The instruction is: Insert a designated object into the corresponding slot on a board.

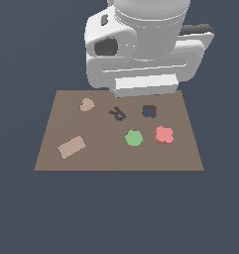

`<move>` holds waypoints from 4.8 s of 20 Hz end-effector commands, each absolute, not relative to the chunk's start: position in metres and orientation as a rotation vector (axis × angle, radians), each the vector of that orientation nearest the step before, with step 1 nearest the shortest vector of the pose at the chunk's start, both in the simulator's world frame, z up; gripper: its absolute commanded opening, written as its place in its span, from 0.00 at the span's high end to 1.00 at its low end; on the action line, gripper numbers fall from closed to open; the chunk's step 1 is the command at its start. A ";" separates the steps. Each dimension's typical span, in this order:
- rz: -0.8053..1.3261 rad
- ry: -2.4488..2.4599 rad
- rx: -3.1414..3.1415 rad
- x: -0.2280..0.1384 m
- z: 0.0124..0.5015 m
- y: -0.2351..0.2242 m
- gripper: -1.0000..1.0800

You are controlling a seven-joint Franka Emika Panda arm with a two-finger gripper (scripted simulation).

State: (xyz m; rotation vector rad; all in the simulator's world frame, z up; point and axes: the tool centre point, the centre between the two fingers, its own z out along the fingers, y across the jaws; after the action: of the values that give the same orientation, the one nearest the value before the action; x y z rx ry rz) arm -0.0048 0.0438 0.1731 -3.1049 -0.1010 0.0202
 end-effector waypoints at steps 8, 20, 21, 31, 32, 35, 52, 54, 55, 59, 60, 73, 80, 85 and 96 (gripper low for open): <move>0.019 -0.074 -3.108 -0.002 0.164 0.052 0.04; 0.008 0.099 -3.124 0.017 0.105 0.100 0.04; 0.007 0.118 -3.125 0.020 0.099 0.105 0.04; 0.000 0.245 -3.130 0.040 0.057 0.136 0.04; 0.000 0.251 -3.130 0.042 0.055 0.138 0.04; 0.000 0.263 -3.130 0.044 0.051 0.140 0.04; 0.000 0.267 -3.130 0.045 0.030 0.141 1.00; 0.000 0.267 -3.130 0.045 0.030 0.141 1.00; 0.000 0.267 -3.130 0.045 0.030 0.141 1.00; 0.000 0.267 -3.130 0.045 0.030 0.141 1.00; 0.000 0.267 -3.130 0.045 0.030 0.141 1.00; 0.000 0.457 -3.108 0.041 0.031 0.134 1.00; -0.001 0.738 -3.053 0.032 0.033 0.123 1.00; -0.001 1.008 -2.975 0.022 0.034 0.114 1.00; -0.001 1.680 -2.653 -0.010 0.037 0.101 1.00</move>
State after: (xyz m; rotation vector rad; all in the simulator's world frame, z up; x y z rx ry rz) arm -0.0054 0.1016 0.0363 -2.7084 1.5906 -0.0006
